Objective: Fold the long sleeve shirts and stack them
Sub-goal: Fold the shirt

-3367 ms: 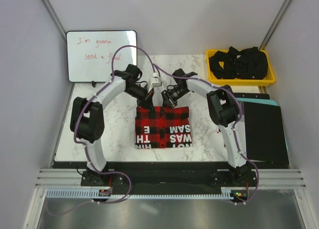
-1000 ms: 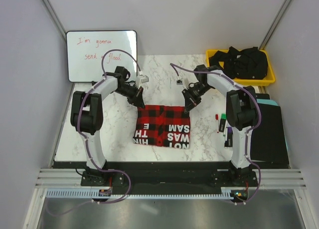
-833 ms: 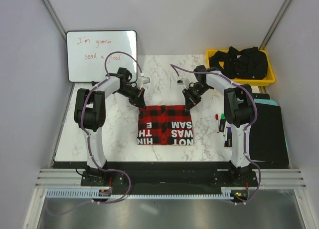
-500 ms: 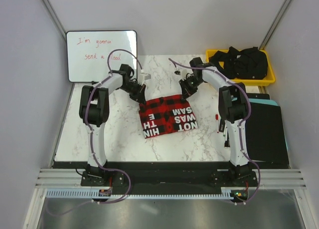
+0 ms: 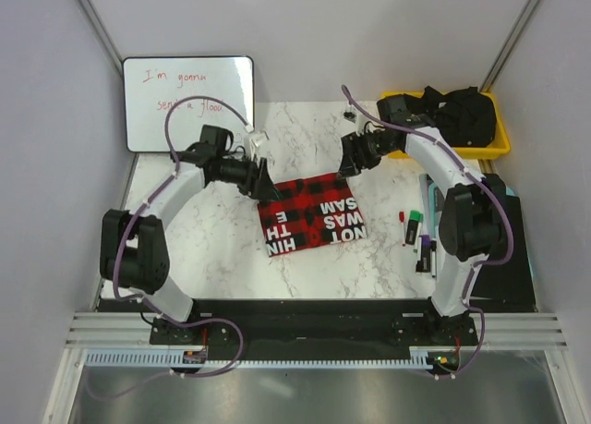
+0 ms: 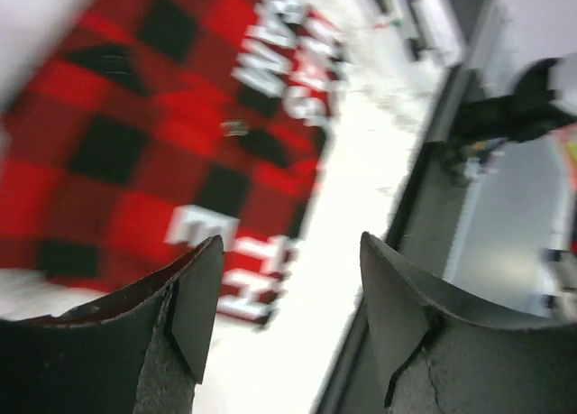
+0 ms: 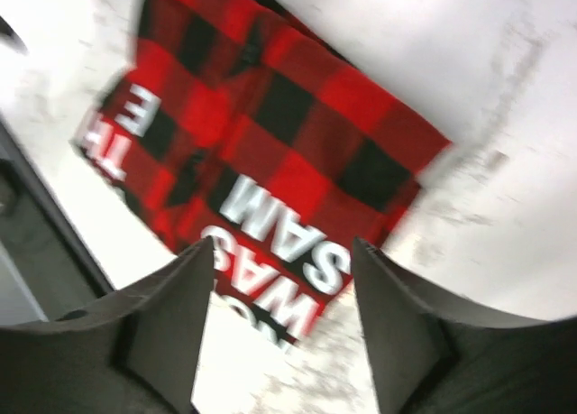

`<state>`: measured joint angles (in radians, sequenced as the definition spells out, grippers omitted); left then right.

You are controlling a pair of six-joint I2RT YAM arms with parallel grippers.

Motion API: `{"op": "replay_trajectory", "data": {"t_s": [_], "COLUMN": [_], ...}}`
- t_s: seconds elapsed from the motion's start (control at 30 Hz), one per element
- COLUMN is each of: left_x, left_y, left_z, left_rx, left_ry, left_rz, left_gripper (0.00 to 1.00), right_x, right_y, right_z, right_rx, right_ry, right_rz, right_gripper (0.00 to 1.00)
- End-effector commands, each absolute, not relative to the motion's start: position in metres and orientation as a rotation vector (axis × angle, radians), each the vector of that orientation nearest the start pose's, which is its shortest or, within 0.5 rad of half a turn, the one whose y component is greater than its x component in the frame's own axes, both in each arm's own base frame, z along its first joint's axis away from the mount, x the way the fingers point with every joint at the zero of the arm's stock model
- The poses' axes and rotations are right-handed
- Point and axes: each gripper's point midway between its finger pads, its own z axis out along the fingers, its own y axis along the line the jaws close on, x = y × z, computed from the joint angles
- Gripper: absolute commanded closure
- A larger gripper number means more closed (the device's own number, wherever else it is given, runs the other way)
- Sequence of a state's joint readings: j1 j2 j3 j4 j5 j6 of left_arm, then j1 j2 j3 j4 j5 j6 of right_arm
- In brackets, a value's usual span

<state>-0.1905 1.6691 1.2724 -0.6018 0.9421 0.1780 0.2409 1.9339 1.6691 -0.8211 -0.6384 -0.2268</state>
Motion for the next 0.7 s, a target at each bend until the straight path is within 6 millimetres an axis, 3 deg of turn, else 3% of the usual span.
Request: {"op": "replay_trajectory", "data": {"t_s": [0.0, 0.1, 0.17, 0.23, 0.27, 0.4, 0.47, 0.5, 0.57, 0.6, 0.67], "left_x": [0.273, 0.253, 0.254, 0.26, 0.265, 0.289, 0.3, 0.303, 0.299, 0.297, 0.293], "left_y": [-0.254, -0.266, -0.265, -0.258, -0.248, -0.21, -0.194, -0.191, -0.187, -0.187, -0.18], "left_z": [0.148, 0.117, 0.093, 0.073, 0.055, 0.022, 0.026, 0.039, 0.06, 0.086, 0.099], "left_rx": [0.628, 0.577, 0.516, 0.444, 0.346, 0.096, 0.041, 0.092, 0.171, 0.247, 0.275], "left_ry": [2.285, 2.388, 2.453, 2.514, 2.577, 2.661, 2.63, 2.58, 2.487, 2.409, 2.377], "left_rz": [-1.558, -1.648, -1.663, -1.649, -1.643, -1.557, -1.568, -1.565, -1.595, -1.565, -1.506], "left_gripper": [0.31, 0.32, 0.33, 0.34, 0.35, 0.36, 0.37, 0.37, 0.37, 0.36, 0.33], "right_x": [0.356, 0.325, 0.311, 0.306, 0.305, 0.304, 0.305, 0.305, 0.305, 0.308, 0.312], "right_y": [0.246, 0.251, 0.246, 0.242, 0.237, 0.223, 0.223, 0.225, 0.231, 0.234, 0.239], "right_z": [0.135, 0.098, 0.066, 0.047, 0.031, 0.006, 0.013, 0.021, 0.045, 0.058, 0.089], "right_rx": [-0.713, -0.675, -0.663, -0.644, -0.618, -0.555, -0.567, -0.575, -0.627, -0.665, -0.711], "right_ry": [2.425, 2.528, 2.61, 2.66, 2.7, 2.781, 2.766, 2.74, 2.682, 2.635, 2.548], "right_rz": [1.201, 1.345, 1.365, 1.373, 1.374, 1.331, 1.319, 1.346, 1.334, 1.338, 1.349], "right_gripper": [0.36, 0.44, 0.47, 0.48, 0.49, 0.5, 0.5, 0.5, 0.49, 0.5, 0.46]}}
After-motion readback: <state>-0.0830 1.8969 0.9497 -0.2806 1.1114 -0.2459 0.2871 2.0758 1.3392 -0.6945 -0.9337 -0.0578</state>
